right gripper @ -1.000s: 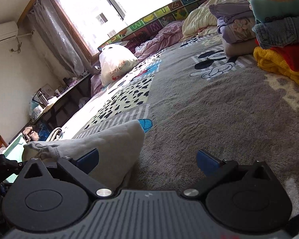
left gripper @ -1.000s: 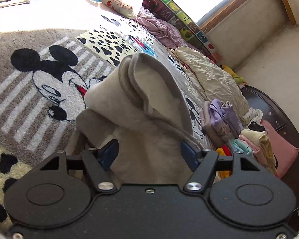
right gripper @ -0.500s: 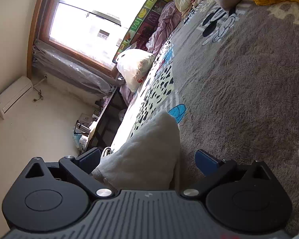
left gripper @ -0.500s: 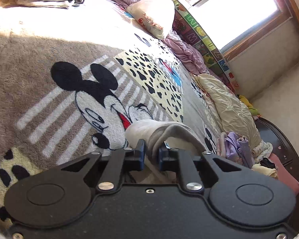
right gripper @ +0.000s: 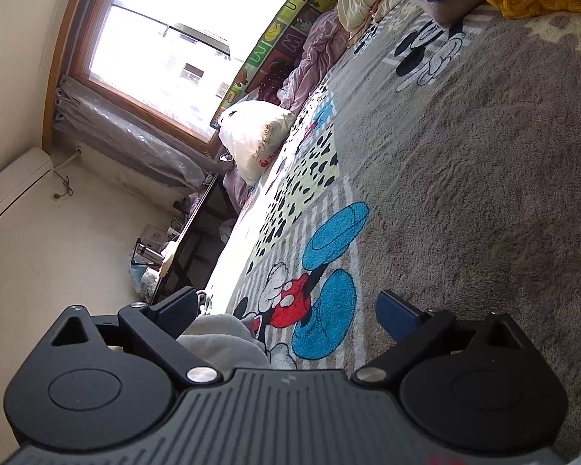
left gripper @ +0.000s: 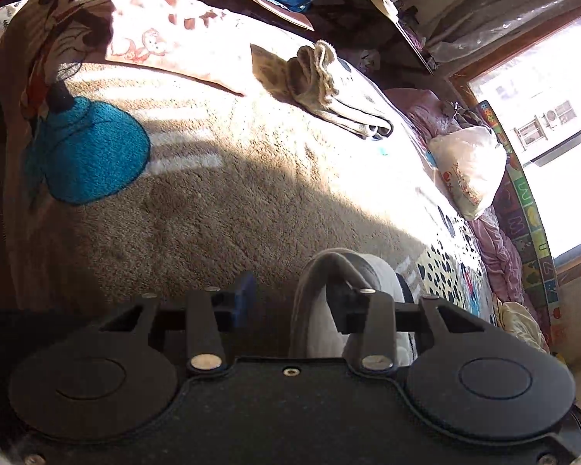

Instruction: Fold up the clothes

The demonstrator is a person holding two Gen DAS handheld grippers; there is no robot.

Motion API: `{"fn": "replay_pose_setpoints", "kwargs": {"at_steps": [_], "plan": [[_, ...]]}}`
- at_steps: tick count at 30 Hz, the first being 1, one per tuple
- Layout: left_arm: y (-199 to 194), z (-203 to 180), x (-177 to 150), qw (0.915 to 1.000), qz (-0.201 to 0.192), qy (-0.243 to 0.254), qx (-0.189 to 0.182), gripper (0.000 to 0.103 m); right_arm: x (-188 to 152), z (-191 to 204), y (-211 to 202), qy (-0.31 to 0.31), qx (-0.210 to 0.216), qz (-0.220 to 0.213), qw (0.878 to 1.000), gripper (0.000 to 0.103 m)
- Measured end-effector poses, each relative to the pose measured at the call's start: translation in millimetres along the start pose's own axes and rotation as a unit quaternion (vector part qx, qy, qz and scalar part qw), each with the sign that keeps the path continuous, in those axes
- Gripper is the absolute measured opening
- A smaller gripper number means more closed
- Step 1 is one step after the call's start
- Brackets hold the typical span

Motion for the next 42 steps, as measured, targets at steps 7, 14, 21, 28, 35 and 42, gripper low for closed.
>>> {"fn": "replay_pose_setpoints", "kwargs": {"at_steps": [7, 14, 21, 28, 35, 42], "plan": [[-28, -1, 17, 0.9983, -0.054, 0.019, 0.012, 0.062, 3, 32, 36, -0.028, 0.002, 0.062, 0.998, 0.102], [-54, -37, 22, 0.9797, -0.099, 0.162, -0.065, 0.062, -5, 70, 82, -0.023, 0.033, 0.125, 0.991, 0.09], [-23, -104, -28, 0.8905, 0.004, 0.416, -0.185, 0.062, -37, 94, 114, 0.028, 0.023, 0.196, 0.98, 0.09], [18, -162, -80, 0.7806, 0.055, 0.577, -0.233, 0.057, -56, 107, 132, 0.063, -0.025, 0.215, 0.974, 0.09], [34, -159, -100, 0.7255, 0.088, 0.642, -0.232, 0.019, -71, 82, 148, 0.07, -0.049, 0.259, 0.962, 0.045], [38, -151, -82, 0.7728, 0.071, 0.588, -0.228, 0.008, -72, 46, 101, 0.129, 0.014, 0.209, 0.969, 0.017]]}}
Point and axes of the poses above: each gripper's, at about its wrist camera, not at the fingertips, and y roughly the way its jaws point, z to its left, x to its top, the point moved 2 cm from there along y, roughly the way its jaws point, and after that the axes turned 6 degrees about x, right-handed, at the moved point
